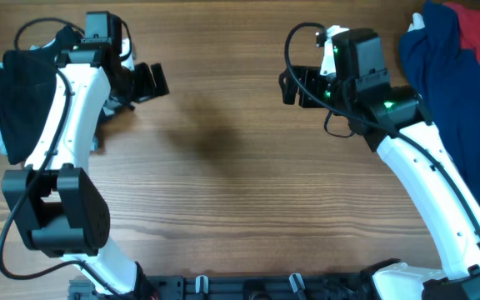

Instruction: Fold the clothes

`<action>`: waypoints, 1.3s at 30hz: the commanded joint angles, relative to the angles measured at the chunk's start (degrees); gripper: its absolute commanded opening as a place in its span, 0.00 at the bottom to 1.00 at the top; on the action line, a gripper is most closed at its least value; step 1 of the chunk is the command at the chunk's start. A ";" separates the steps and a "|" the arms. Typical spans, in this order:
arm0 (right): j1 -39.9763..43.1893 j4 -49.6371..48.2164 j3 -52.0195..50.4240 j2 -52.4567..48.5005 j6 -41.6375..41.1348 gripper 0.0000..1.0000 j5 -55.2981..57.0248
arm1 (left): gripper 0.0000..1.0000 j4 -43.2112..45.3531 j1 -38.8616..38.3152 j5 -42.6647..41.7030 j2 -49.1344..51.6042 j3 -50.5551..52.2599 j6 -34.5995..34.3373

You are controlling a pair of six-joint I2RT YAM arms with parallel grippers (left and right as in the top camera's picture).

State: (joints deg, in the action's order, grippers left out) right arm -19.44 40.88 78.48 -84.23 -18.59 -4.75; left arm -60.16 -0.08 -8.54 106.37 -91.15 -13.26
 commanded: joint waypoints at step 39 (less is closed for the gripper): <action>-30.84 13.51 -15.23 24.02 -22.51 1.00 34.36 | 1.00 3.85 -13.60 14.64 -67.84 33.11 -5.22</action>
State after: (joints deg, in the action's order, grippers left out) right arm -49.98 54.70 63.55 -60.10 -39.86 27.55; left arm -56.51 -13.45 4.91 38.41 -58.65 -17.54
